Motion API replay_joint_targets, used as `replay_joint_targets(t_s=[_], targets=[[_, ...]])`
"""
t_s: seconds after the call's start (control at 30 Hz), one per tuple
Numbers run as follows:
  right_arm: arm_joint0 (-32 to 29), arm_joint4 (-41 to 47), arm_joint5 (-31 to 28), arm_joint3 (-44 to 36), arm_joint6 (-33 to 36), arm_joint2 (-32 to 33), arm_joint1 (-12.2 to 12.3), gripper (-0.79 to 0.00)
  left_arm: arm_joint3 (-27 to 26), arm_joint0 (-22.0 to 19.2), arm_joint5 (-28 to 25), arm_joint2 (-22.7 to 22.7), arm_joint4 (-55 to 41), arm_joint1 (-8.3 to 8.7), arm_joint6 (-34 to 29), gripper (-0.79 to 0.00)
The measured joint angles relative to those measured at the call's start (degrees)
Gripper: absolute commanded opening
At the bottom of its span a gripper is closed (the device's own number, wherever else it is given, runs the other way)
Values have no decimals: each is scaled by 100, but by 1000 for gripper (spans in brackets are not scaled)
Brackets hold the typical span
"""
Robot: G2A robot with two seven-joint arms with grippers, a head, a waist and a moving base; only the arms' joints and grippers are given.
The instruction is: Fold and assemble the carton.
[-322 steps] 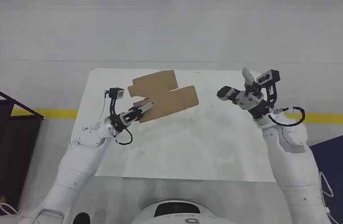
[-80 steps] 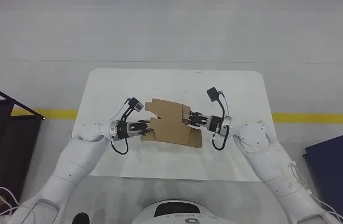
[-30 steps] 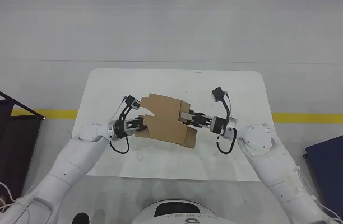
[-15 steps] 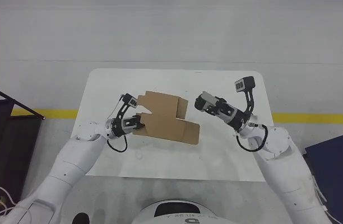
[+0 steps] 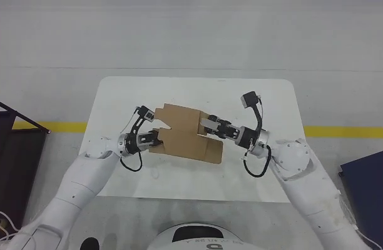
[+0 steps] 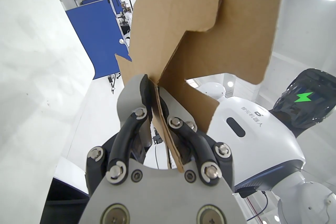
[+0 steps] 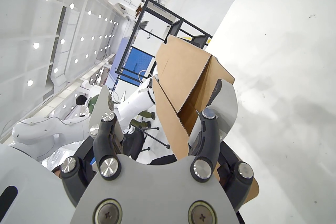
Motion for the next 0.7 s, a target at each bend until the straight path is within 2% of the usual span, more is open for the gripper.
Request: replay_joint_targets(t_s=[0.27, 0.47, 0.53, 0.63, 0.7], targets=[[132, 651, -9, 162, 392, -222, -37, -151, 24, -12, 24, -11, 70, -36, -24, -785], [243, 1384, 44, 372, 738, -338, -69, -194, 107, -42, -143, 49, 456, -38, 141, -785], [283, 1524, 83, 431, 757, -377, -81, -246, 118, -56, -222, 105, 592, -33, 221, -785], [358, 1584, 150, 497, 730, -435, -98, -391, 119, -85, -328, 184, 754, -14, 326, -785], [405, 1586, 183, 520, 722, -474, -108, -449, 115, -104, -385, 239, 808, 2, 385, -785]])
